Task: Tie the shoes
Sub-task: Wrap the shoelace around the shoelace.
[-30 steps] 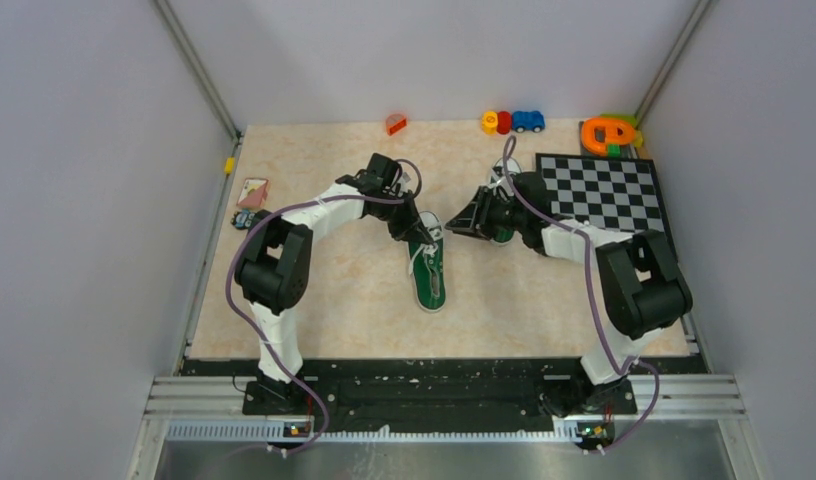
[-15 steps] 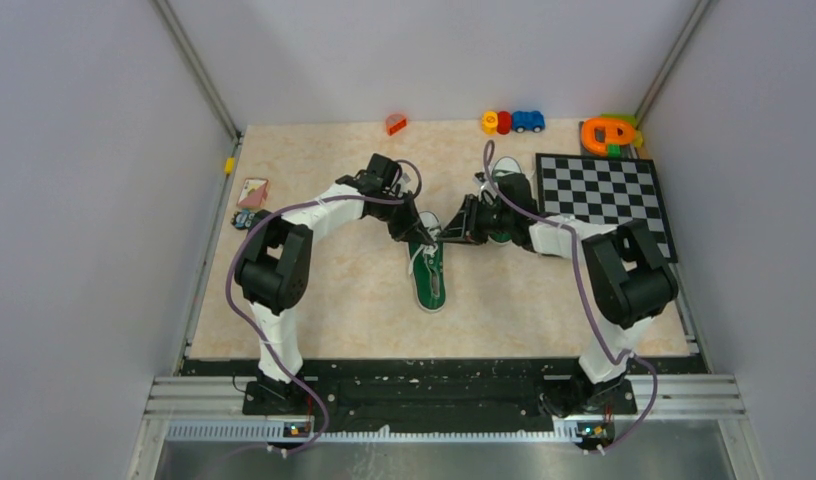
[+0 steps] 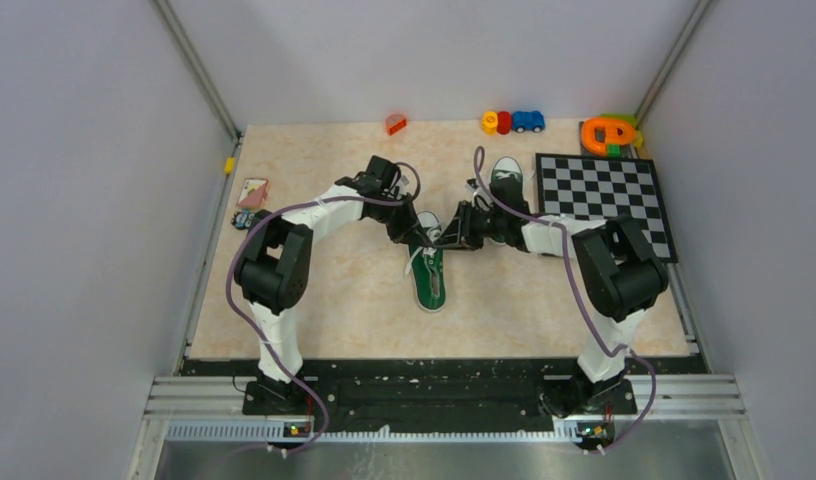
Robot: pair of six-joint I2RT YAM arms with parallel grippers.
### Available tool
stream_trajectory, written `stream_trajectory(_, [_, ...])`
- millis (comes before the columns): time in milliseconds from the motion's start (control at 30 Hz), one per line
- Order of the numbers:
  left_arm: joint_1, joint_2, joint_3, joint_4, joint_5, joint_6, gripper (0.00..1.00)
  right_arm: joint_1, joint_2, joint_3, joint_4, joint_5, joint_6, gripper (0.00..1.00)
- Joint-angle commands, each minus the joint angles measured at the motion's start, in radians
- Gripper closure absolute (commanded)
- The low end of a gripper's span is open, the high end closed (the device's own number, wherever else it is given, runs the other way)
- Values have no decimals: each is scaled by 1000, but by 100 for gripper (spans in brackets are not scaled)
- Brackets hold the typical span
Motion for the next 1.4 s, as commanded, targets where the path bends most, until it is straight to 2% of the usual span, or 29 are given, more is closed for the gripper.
stream_trajectory(0, [3,-52,-7,4,16,6,100,22,15,55,20,-19,-21,77])
stream_trajectory(200, [5,-50,-9,5,20,6,100,26,32,76,27,-26,-14,77])
stream_trajectory(300, [5,-48,-8,5,22,3,100,27,34,87,8,-32,-28,84])
stream_trajectory(400, [5,-46,-5,5,24,2,100,27,17,88,-3,-31,-45,99])
stream_trajectory(433, [5,-46,-2,5,25,0,100,28,9,88,-8,-31,-52,100])
stream_trajectory(867, [8,-41,0,-7,53,-31,100,22,-101,30,16,-11,-44,100])
stream_trajectory(1200, [8,-15,16,5,86,-89,100,22,-113,15,3,-16,-37,100])
stream_trajectory(1300, [11,-24,20,-15,52,-70,100,22,-120,25,-82,55,-63,75])
stream_trajectory(1367, [12,-21,19,-14,57,-73,100,20,-114,35,-115,76,-76,69])
